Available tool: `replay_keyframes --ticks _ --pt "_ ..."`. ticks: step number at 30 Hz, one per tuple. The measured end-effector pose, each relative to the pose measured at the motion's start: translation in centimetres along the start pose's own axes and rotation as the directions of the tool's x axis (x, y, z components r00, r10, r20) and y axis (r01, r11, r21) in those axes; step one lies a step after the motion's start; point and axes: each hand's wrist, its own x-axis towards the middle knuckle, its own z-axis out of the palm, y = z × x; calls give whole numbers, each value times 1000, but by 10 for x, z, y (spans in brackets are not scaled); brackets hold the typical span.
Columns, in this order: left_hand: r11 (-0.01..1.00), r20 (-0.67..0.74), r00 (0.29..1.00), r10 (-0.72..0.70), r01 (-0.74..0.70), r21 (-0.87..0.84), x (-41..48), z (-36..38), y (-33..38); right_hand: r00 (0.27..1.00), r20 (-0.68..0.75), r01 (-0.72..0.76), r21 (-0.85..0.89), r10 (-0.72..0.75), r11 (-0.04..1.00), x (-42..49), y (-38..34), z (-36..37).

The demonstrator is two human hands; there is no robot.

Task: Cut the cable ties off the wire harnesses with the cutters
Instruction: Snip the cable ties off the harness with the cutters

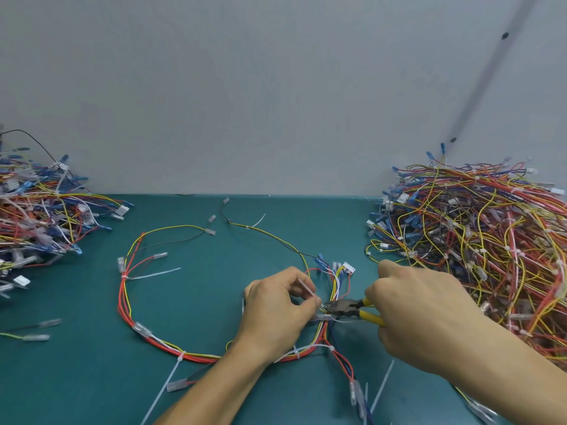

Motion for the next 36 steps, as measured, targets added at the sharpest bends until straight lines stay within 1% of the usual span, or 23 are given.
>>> replay_keyframes --ticks 9,13,19,23,29,36 --pt "1000 -5 1000 14 -14 -2 1 1 -3 999 -19 50 -52 -51 997 4 -6 -7" --pt "1000 -10 1000 17 -17 -4 1 1 -4 996 -45 77 -17 -77 997 8 -8 -11" --pt "1000 -16 1000 18 -18 4 2 1 -4 995 -35 91 -1 -91 996 10 -6 -10" --pt "1000 -23 1000 14 -13 14 3 2 -5 991 -76 108 0 -108 994 9 -5 -6" --pt "1000 -25 1000 11 -10 29 4 3 -5 988 -123 94 0 -93 996 5 -2 -6" --pt "1000 -24 1000 -3 3 -2 3 3 -5 992 -93 92 24 -89 996 6 -7 -8"
